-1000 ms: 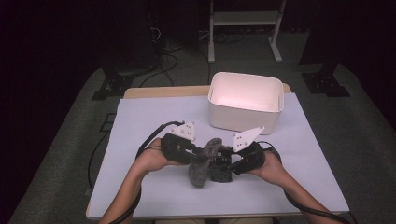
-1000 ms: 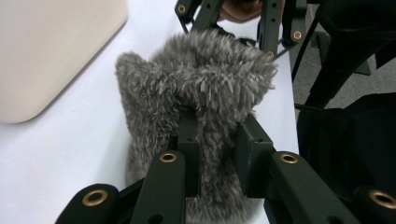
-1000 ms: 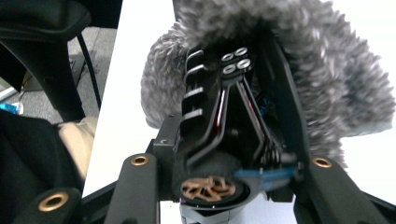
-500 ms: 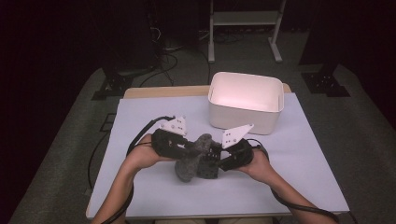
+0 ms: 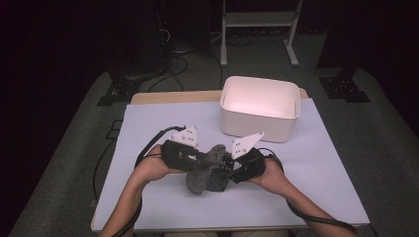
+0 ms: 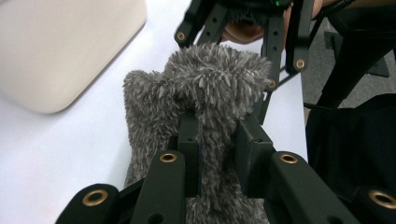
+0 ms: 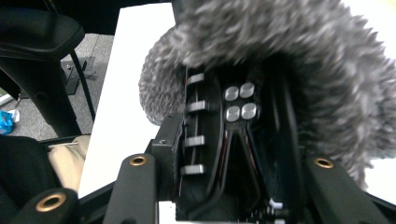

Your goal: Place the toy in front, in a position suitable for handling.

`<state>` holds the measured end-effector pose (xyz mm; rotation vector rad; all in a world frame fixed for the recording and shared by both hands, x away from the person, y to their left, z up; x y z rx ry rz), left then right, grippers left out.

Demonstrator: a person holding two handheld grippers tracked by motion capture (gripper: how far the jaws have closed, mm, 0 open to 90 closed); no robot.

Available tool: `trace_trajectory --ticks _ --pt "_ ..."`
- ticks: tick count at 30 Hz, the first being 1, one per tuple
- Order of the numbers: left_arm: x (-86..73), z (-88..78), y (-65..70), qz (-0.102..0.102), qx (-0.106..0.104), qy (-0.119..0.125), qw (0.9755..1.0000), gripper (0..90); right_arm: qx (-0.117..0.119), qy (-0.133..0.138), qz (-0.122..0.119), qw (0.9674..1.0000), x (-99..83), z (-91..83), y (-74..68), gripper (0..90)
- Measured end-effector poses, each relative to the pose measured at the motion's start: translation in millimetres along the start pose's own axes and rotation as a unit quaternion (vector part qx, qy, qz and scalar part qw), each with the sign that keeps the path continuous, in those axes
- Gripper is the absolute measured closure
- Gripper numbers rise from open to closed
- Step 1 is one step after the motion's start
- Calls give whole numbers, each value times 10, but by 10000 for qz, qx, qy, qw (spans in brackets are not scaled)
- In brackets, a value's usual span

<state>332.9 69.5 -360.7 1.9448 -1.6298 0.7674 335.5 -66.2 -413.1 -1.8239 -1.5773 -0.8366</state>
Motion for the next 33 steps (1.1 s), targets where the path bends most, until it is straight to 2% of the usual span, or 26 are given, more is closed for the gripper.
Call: trace_trajectory --ticks 4,10,17,20,24,27,33 --pt "54 129 16 22 -113 67 9999 747 -58 -13 13 10000 -70 -136 16 555" --pt "104 297 26 45 -237 84 9997 747 -31 4 220 9998 -259 -268 21 563" --pt "21 510 23 -32 -341 -114 9993 746 4 80 479 9988 -454 -373 26 563" --pt "-46 594 9 -83 -314 -281 9991 746 11 92 580 9983 -560 -416 30 560" --pt "-97 661 2 -143 -337 -326 9988 747 22 53 709 9975 -725 -453 40 557" --pt "-124 684 -2 -114 -308 -437 9985 746 69 14 820 9966 -857 -470 49 551" --pt "-123 694 9 -95 -351 -437 9984 746 169 -155 974 9950 -1065 -460 74 540"
Point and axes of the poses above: each handheld gripper's, and its own axes: z roughly forward along the jaws, x roughly out of its top, y roughly to its right, the point moved 6 cm from there along z, roughly forward along the jaws, and after that the axes turned 4 degrees about -y, right-handed, at the moved point
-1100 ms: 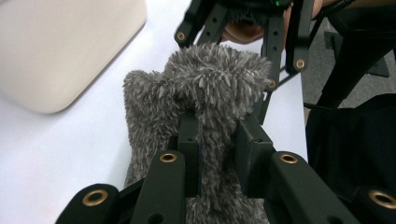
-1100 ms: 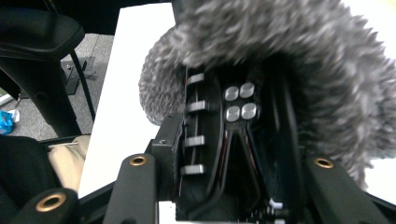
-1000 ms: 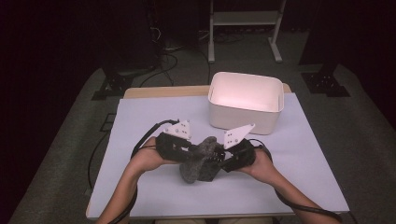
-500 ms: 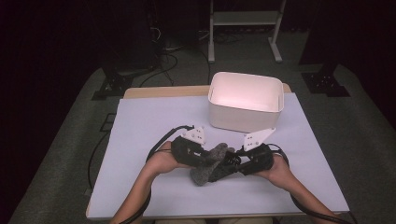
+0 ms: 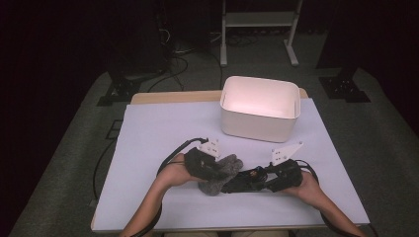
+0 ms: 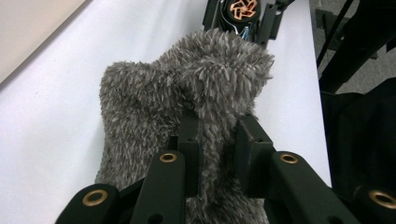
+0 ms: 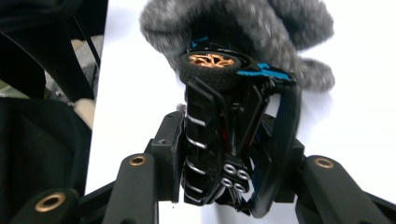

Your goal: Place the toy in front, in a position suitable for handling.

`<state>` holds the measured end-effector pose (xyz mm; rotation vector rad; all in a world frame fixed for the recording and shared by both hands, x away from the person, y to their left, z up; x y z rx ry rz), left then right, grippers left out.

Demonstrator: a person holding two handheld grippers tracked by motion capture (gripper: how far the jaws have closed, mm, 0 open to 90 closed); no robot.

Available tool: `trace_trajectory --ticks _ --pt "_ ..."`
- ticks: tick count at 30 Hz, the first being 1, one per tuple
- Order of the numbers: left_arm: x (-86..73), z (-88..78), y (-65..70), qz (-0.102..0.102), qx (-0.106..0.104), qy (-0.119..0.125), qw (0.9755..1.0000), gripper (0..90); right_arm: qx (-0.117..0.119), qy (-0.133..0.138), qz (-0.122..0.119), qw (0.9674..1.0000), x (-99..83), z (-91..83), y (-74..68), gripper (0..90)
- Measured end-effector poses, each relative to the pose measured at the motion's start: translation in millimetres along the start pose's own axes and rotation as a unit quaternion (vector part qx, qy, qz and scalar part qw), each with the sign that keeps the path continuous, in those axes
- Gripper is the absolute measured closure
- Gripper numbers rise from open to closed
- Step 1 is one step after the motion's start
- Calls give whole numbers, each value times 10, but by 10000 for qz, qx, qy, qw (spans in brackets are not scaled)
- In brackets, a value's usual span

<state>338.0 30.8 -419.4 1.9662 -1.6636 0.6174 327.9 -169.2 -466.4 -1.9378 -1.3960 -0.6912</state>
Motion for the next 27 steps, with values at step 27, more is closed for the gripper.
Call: trace_trajectory --ticks 27 --pt "-195 -736 191 -121 30 636 9979 765 503 -160 -232 9983 215 356 -280 563"
Point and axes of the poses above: each handheld gripper's, and its own axes: z roughly forward along the jaws, x roughly out of its top, y roughly to its right, the point moved 6 cm from there along z, roughly forward along the jaws, and after that the axes turned 4 degrees about -y, right-handed, at the moved point
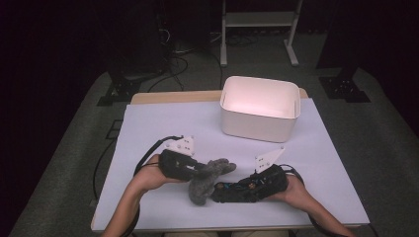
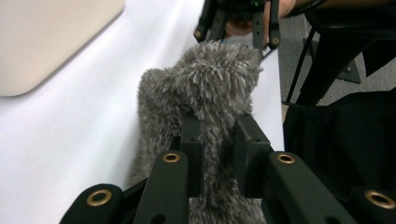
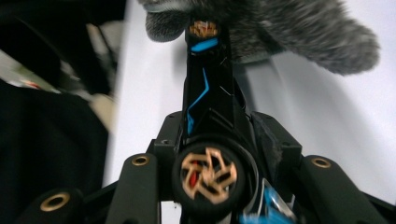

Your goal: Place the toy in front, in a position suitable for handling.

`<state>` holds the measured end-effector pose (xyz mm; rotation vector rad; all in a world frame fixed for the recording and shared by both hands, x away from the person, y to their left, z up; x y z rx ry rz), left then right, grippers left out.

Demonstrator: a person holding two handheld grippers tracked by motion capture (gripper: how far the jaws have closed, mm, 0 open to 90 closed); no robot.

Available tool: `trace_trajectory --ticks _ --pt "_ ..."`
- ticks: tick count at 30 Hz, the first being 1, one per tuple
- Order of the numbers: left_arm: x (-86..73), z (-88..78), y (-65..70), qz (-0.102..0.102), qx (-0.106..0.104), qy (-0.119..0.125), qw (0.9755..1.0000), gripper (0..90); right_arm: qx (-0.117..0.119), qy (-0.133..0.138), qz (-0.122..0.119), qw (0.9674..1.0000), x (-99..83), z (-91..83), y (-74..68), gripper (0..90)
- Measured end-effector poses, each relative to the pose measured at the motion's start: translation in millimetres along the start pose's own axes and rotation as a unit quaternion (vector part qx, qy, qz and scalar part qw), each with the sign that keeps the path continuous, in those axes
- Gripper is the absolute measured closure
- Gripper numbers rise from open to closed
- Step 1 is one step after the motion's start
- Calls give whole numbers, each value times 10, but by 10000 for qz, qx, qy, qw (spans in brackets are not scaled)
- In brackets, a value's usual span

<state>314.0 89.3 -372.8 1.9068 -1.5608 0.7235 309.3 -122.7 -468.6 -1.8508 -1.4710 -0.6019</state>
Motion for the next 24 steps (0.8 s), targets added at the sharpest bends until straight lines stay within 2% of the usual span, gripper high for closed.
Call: trace_trajectory --ticks 3,6,9,10,13,15,17,20,22,24 --pt "-13 -65 60 106 52 -74 9999 765 13 -38 -14 10000 70 60 -67 563" --pt "-20 -33 98 184 45 -110 9998 764 64 -26 301 9995 70 56 1 562" --pt "-27 86 78 211 45 -207 9996 764 219 -11 695 9973 30 35 112 556" --pt "-29 164 64 212 54 -284 9994 763 229 -3 746 9970 21 32 135 536" --pt "-23 385 -1 175 41 -441 9989 762 -78 118 834 9964 10 -53 253 498" --pt "-15 501 -33 228 20 -554 9982 761 -141 177 789 9966 16 -92 286 510" --pt "0 618 -62 239 57 -692 9973 761 -433 15 609 9972 16 -104 302 479" --pt "27 732 -106 253 56 -779 9966 758 -660 -88 421 9969 3 -95 312 446" --pt "35 779 -138 294 98 -874 9957 757 -747 -120 318 9966 -7 -108 306 367" --pt "53 826 -137 317 71 -911 9953 757 -964 -258 186 9948 -51 -108 307 306"
Point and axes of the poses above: each handheld gripper's, and its own axes: z roughly forward along the jaws, x roughly out of its top, y roughly to its right, the point moved 6 cm from there along z, roughly forward along the jaws, and after that the axes turned 4 degrees about -y, right-handed, at the moved point
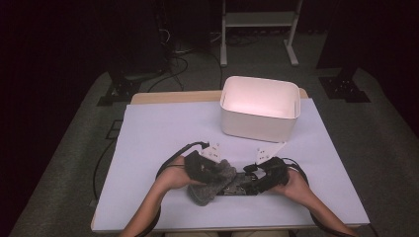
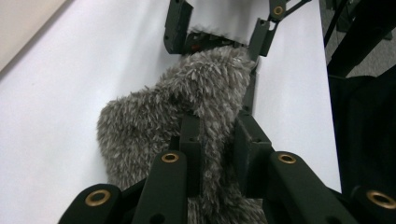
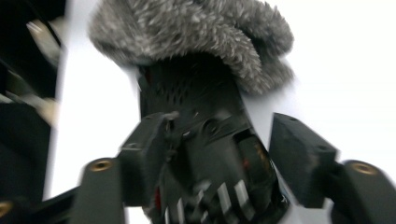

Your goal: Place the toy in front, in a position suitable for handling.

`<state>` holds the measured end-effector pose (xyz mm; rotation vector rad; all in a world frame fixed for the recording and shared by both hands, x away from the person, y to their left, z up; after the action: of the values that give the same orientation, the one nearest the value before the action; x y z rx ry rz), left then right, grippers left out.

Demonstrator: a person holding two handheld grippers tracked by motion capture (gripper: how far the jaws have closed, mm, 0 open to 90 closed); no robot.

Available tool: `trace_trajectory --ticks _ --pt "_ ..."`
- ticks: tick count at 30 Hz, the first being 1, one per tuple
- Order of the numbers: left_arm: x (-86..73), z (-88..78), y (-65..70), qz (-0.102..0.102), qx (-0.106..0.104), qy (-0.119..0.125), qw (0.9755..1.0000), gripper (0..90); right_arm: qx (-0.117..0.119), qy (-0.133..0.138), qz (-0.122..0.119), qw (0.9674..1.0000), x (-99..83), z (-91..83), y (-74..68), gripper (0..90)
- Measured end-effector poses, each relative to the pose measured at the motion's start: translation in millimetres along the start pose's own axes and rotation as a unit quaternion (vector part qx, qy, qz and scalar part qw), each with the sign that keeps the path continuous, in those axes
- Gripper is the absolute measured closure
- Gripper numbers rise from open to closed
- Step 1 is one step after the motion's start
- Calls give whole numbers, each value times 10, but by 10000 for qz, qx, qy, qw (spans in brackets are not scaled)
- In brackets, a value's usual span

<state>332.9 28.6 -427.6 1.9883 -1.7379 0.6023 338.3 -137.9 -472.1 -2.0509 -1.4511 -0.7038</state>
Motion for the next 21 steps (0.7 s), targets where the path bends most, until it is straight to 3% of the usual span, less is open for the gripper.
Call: trace_trajectory --ticks 5,9,13,16,21 --pt "77 148 3 111 -73 -116 9998 751 62 33 -132 9999 -93 -39 -25 265" --pt "134 275 30 211 -136 -204 9995 714 -103 5 -399 9992 -132 -98 -44 206" --pt "147 287 32 200 -8 -251 9995 595 -173 -97 -446 9988 -190 -96 -38 172" --pt "155 233 24 47 164 -258 9995 472 -147 -58 -414 9990 -209 -90 -14 159" --pt "135 221 41 -10 223 -289 9993 377 -192 -115 -607 9979 -226 -106 -59 159"
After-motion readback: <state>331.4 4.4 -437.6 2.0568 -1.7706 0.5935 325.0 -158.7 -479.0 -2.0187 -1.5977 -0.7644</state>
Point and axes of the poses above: each handheld gripper's, and its own axes: z roughly forward along the jaws, x roughly out of its top, y roughly to its right, the point moved 6 cm from there along z, roughly forward along the jaws, and after that the axes turned 4 degrees about -y, right-handed, at the moved point
